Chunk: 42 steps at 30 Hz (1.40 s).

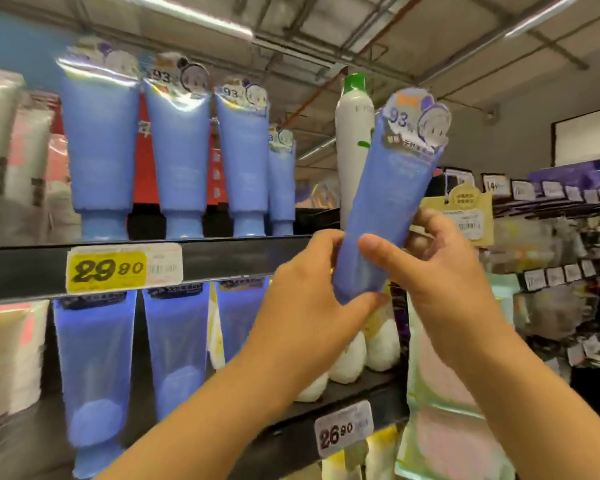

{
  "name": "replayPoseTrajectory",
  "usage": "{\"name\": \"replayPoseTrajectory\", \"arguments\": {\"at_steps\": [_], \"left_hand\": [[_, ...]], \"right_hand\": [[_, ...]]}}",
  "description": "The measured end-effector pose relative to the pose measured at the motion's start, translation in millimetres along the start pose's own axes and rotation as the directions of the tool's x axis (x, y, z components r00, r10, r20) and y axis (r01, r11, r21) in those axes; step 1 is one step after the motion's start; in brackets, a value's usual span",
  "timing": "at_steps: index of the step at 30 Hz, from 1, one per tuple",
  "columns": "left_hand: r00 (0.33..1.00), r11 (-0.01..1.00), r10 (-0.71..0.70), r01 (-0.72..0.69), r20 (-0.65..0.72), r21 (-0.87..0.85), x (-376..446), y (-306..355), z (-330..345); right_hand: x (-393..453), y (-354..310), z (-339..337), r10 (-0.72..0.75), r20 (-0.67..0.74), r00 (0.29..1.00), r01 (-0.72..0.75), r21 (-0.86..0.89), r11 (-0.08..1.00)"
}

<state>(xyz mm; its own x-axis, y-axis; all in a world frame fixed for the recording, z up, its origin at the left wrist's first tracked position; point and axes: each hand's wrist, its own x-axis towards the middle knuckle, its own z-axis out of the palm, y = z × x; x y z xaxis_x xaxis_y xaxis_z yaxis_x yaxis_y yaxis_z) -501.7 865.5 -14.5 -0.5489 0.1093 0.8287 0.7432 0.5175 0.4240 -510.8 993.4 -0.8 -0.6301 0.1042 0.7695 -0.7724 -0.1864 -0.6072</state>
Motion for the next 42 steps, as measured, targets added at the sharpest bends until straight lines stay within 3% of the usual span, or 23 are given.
{"name": "replayPoseTrajectory", "arguments": {"at_steps": [5,12,20,23,27,30,42], "left_hand": [[0.996,0.997,0.051,-0.047,-0.072,0.056,34,5,-3],[0.980,0.995,0.032,-0.012,-0.199,0.100,81,2,-10],[0.964,0.965,-0.068,0.129,-0.258,0.228,108,-18,-2],[0.961,0.953,-0.110,0.175,-0.252,0.249,111,-24,1],[0.959,0.930,-0.133,0.209,-0.252,0.303,116,-27,2],[0.959,0.911,-0.149,0.228,-0.241,0.343,117,-28,2],[0.962,0.859,-0.116,0.223,-0.249,0.462,110,-23,2]], "right_hand": [[29,-5,6,-0.067,0.013,0.998,0.066,0.021,0.998],[65,-2,6,-0.066,0.060,0.996,0.073,-0.114,0.991],[-1,88,-19,0.078,-0.097,0.992,-0.089,-0.115,0.989],[-18,123,-23,0.131,-0.152,0.980,-0.165,-0.234,0.958],[-20,146,-25,0.139,-0.220,0.966,-0.235,-0.508,0.829],[-17,150,-21,0.174,-0.244,0.954,-0.286,-0.570,0.770],[-7,173,-30,0.330,-0.333,0.884,-0.466,-0.557,0.688]]}}
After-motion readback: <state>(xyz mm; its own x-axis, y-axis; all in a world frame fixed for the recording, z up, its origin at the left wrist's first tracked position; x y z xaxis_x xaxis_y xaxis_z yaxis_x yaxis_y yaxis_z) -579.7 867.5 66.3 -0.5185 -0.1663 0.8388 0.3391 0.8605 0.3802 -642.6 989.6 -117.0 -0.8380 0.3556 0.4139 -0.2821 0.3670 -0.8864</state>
